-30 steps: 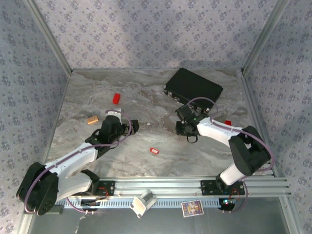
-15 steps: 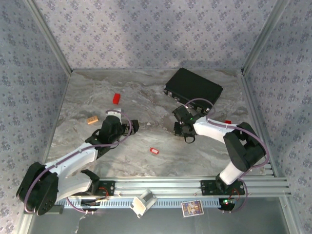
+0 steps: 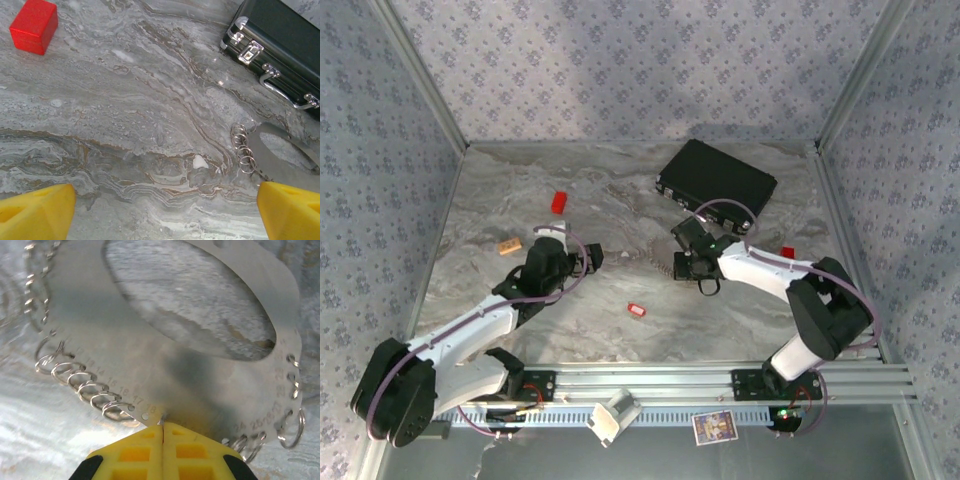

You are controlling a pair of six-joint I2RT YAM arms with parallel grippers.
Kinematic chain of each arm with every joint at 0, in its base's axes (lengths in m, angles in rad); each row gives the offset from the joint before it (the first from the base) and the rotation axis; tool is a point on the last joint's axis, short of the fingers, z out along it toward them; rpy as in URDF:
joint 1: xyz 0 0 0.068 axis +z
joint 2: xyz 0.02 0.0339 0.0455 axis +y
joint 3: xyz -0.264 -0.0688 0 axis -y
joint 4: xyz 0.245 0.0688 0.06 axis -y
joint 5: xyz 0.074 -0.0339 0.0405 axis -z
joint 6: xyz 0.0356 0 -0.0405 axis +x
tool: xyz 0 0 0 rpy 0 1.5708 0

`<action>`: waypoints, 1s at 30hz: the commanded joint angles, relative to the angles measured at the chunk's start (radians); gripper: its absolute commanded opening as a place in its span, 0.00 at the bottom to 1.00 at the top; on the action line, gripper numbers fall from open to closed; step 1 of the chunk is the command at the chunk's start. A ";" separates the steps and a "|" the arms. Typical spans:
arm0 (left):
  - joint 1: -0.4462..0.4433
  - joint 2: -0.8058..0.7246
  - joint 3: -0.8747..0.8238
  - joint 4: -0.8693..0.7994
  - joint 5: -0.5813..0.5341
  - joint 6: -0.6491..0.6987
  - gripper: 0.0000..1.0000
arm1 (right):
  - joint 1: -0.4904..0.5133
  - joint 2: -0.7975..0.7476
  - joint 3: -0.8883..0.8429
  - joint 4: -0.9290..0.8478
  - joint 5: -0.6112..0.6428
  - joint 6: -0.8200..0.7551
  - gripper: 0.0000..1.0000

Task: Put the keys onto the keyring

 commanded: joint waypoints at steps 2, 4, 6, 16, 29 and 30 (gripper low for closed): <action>-0.006 -0.013 0.005 -0.008 -0.027 0.028 0.93 | 0.032 -0.038 0.021 -0.074 0.020 -0.139 0.00; -0.006 -0.008 0.010 -0.006 -0.027 0.033 0.93 | 0.035 -0.040 0.016 -0.087 0.020 -0.158 0.00; -0.005 -0.001 0.017 -0.008 -0.027 0.036 0.93 | 0.037 -0.043 0.009 -0.087 0.010 -0.169 0.00; -0.005 0.007 0.023 -0.012 -0.013 0.038 0.93 | 0.043 -0.008 -0.023 -0.054 -0.064 -0.165 0.00; -0.005 -0.010 0.017 -0.024 -0.015 0.037 0.93 | 0.042 0.045 -0.014 -0.049 -0.094 -0.138 0.21; -0.004 -0.010 0.016 -0.024 -0.015 0.036 0.93 | 0.042 0.045 -0.012 -0.050 -0.095 -0.136 0.21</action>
